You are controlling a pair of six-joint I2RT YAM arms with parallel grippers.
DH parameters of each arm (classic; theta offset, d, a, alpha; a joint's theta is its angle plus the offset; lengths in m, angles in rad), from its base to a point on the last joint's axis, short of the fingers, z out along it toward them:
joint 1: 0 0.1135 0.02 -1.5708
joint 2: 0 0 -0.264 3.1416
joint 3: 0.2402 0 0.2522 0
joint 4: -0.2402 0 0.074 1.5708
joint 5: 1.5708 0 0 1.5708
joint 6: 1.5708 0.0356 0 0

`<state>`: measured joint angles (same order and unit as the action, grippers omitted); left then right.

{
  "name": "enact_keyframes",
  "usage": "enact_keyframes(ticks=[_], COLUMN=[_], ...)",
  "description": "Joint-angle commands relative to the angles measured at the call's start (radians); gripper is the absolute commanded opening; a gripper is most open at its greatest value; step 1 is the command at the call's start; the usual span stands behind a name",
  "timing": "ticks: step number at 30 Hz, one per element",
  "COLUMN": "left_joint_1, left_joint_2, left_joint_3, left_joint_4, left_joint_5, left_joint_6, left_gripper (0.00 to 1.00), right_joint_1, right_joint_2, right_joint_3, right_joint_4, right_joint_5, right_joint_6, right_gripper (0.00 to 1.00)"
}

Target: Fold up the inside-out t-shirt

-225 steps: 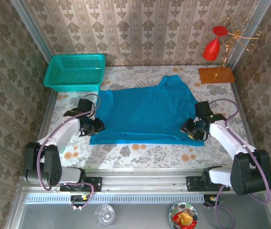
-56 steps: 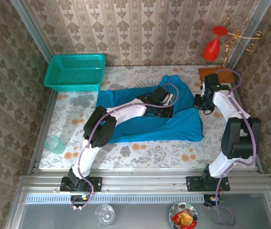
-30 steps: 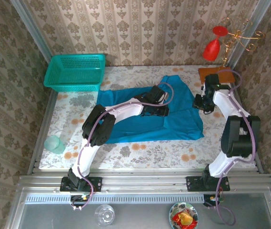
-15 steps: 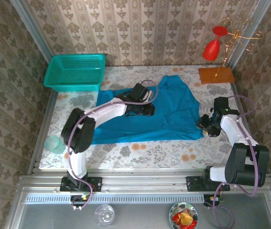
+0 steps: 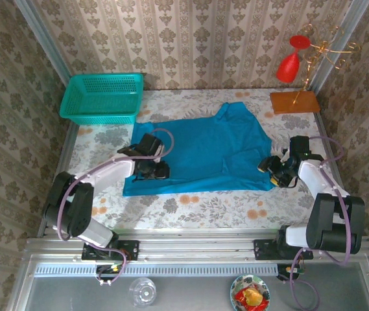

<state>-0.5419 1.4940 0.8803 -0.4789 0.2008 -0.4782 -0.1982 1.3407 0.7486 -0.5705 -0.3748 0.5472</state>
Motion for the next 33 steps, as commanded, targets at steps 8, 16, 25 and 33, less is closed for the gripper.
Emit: enact_keyframes(ticks=[8,16,25,33], left_joint_1=[0.187,0.246,0.254,0.254], left_joint_2=[-0.035,-0.011,-0.056,-0.15], left_joint_3=[-0.165,-0.219,-0.253,-0.212], left_joint_4=[0.023,0.029,0.006,-0.048], left_joint_5=[0.034,0.043,0.049,0.063], left_joint_6=[-0.014,-0.023,-0.034,-0.037], left_gripper=[0.29,0.29,0.29,0.3], right_joint_1=[-0.069,-0.132,-0.156,-0.057], right_joint_2=[0.165,0.147,0.057,-0.112], right_joint_3=[-0.019,-0.059,-0.064,0.009], right_joint_4=[0.106,0.024,-0.086,-0.178], right_joint_5=[0.03,0.157,0.292,0.18], right_joint_6=[0.074,0.16,0.208,0.122], right_gripper=[0.68,0.68,0.67,0.66])
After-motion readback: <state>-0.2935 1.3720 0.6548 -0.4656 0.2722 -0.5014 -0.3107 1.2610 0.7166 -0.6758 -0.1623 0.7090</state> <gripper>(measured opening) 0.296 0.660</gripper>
